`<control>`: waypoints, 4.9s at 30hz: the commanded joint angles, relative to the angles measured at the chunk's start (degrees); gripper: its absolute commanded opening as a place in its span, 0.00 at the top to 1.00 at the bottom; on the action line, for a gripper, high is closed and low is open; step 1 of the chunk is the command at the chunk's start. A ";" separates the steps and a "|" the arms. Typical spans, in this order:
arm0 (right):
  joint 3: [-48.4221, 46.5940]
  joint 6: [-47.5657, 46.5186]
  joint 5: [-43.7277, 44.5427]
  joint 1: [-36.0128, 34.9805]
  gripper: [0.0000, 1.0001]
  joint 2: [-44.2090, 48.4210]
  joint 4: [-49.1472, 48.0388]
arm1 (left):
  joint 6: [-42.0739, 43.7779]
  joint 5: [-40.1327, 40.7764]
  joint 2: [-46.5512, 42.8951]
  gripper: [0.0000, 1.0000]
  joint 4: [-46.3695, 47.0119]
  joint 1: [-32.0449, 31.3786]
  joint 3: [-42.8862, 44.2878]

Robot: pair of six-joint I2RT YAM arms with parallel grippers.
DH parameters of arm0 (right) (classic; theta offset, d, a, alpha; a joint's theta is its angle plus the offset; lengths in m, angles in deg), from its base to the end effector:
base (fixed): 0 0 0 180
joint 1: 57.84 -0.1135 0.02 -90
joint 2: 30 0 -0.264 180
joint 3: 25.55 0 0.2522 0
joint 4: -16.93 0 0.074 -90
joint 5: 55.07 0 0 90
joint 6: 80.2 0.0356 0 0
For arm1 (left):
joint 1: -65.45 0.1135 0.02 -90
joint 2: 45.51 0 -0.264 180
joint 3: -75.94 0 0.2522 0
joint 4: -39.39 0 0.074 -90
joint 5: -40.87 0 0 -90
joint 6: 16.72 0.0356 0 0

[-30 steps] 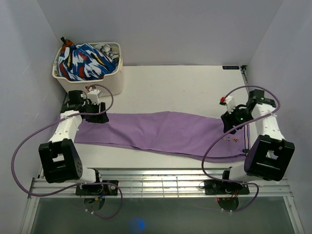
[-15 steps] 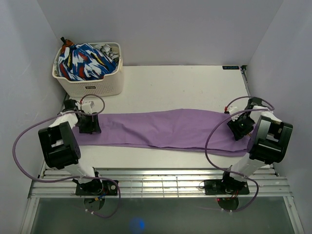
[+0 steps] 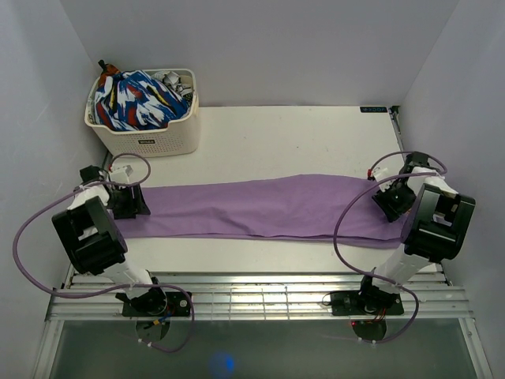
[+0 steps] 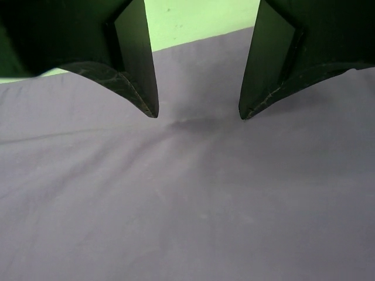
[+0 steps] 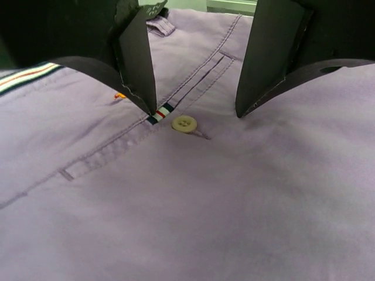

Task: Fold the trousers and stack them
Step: Fold the trousers

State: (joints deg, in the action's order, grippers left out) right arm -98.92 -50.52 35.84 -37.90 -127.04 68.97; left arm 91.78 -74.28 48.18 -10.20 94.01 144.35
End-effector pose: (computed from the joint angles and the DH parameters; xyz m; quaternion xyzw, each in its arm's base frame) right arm 0.2916 -0.1064 0.1681 -0.3415 0.9316 -0.0862 0.0900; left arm 0.2644 0.1267 0.1667 -0.0563 0.9663 -0.1466 0.2040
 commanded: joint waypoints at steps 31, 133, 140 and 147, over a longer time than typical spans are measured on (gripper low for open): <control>2.31 3.36 -5.21 -4.92 0.23 7.03 5.49 | 3.83 4.50 7.74 0.55 5.07 7.22 0.54; -11.04 18.38 -33.24 -26.32 0.41 12.49 15.60 | -19.92 -4.03 -15.39 0.03 -3.88 -28.67 1.60; -14.47 31.12 -38.34 -43.13 0.49 5.02 5.41 | -13.49 -14.40 -9.14 0.16 -7.94 -23.81 -0.07; -15.80 38.07 -38.53 -51.49 0.53 -6.57 -0.49 | -20.78 -2.10 -2.92 0.18 -2.22 -23.81 -2.97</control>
State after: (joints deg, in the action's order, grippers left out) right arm -113.17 -17.42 -1.61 -87.34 -130.67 71.92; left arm 73.18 -80.24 42.56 -14.84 70.12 142.52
